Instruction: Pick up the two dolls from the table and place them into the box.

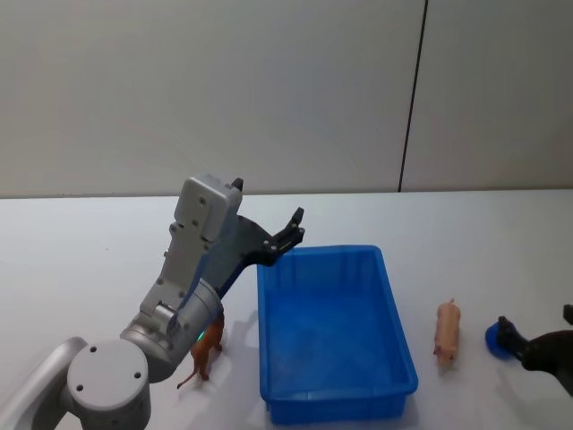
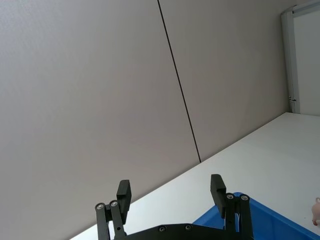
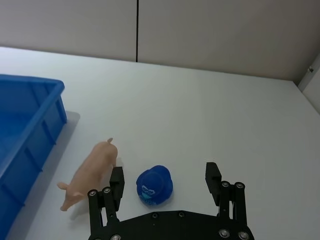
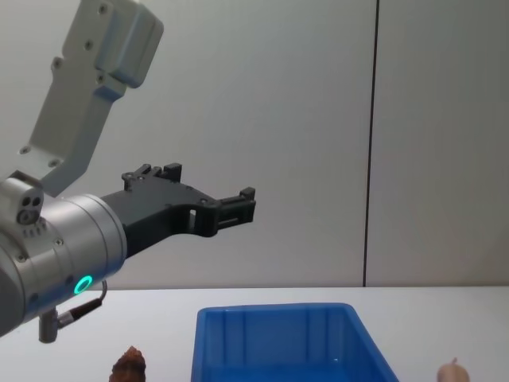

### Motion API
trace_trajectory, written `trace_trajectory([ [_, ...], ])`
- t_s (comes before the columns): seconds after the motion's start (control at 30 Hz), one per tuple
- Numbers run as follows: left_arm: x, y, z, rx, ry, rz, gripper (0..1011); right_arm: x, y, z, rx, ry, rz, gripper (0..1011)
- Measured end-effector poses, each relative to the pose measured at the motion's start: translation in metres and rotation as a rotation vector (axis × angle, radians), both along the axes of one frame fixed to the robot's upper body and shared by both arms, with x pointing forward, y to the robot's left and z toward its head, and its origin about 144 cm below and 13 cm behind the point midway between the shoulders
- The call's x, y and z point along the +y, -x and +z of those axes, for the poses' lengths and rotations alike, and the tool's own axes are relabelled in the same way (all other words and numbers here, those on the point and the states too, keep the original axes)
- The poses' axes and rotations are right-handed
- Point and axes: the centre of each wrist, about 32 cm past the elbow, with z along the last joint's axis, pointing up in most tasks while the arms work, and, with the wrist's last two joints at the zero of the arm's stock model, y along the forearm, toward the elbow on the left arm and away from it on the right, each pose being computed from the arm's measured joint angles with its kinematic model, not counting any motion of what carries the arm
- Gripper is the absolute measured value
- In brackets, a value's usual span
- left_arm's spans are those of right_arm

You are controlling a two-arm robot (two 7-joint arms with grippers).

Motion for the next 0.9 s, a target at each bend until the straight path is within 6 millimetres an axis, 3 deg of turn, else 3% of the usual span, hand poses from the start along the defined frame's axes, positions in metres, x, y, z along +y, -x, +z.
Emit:
trace_trajectory([
  [0.9, 0.0, 0.0, 0.0, 0.0, 0.0, 0.0, 1005, 0.015, -0.04, -0.039, 0.135, 0.039, -0.038, 1001],
])
